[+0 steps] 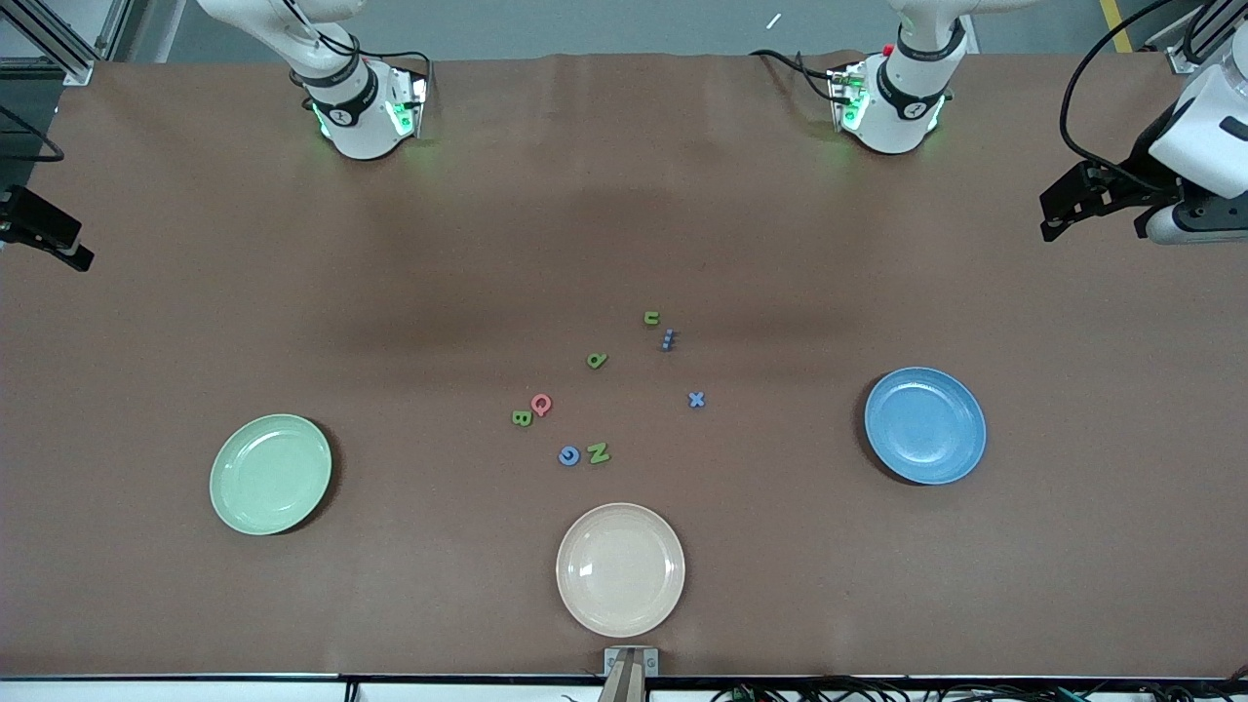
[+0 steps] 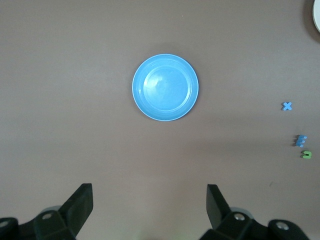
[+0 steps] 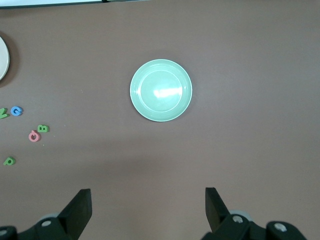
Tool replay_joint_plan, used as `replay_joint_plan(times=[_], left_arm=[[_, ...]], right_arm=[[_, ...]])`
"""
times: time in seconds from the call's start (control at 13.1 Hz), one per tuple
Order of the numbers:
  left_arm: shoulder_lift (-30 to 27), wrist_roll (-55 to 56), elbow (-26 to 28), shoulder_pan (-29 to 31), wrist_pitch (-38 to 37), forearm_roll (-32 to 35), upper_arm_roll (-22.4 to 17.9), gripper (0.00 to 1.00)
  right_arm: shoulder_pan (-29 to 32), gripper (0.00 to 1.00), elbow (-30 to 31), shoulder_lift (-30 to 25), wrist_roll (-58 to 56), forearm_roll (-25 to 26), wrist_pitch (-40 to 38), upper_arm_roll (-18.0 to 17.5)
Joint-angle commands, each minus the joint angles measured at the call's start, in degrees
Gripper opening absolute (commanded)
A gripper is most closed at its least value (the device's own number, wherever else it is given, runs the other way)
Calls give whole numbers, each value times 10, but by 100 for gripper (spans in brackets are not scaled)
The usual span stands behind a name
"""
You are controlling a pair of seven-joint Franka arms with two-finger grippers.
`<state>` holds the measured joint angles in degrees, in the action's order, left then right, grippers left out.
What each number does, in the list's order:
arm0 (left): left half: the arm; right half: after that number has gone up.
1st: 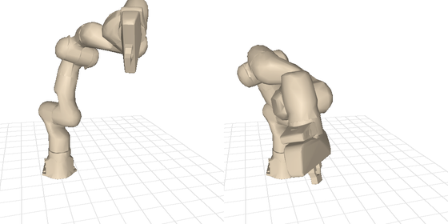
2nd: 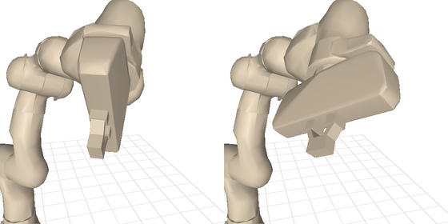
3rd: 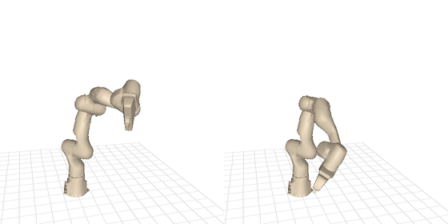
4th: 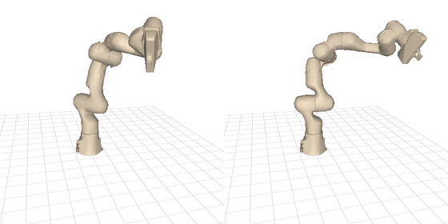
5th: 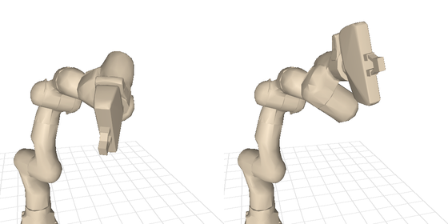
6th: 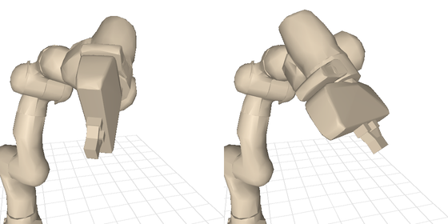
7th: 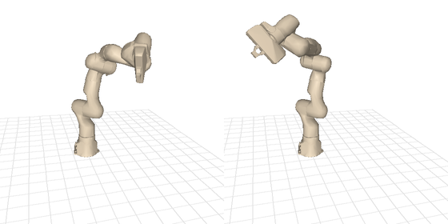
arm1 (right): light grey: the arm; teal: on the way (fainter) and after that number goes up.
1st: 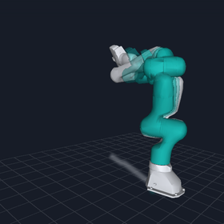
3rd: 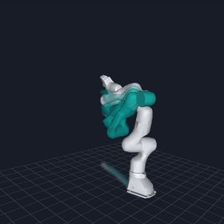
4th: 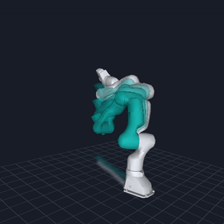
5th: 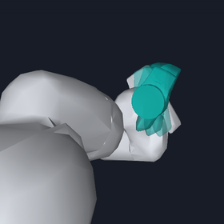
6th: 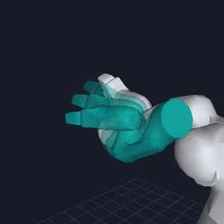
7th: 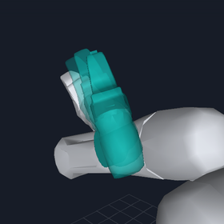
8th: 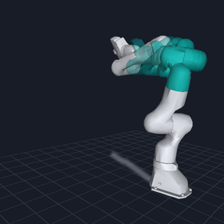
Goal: Sort upper and lower case letters into plates
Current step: 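Reach the blue x with the left gripper while the right gripper reaches the Q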
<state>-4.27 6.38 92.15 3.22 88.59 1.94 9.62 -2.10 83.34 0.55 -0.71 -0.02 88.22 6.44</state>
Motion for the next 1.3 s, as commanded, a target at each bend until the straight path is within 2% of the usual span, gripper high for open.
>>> replay_joint_plan(times=[0.0,0.23,0.46,0.69,1.07,1.22], left_arm=[[4,-11,-13,6,-4,-3,4,100],[20,-9,-16,1,-3,3,4,100],[79,10,-43,-5,9,5,30,100],[140,77,-39,-22,75,7,55,100],[264,161,-35,-93,203,7,55,100],[315,202,-35,-118,263,7,56,100]], right_arm=[[-3,100,9,-12,-7,3,4,3],[-3,100,9,-12,-7,3,4,3],[-2,100,8,-11,-7,3,3,3],[-2,100,8,-7,-9,1,3,3],[-30,100,10,35,13,-5,19,-8],[-37,100,11,61,87,-6,34,-37]])
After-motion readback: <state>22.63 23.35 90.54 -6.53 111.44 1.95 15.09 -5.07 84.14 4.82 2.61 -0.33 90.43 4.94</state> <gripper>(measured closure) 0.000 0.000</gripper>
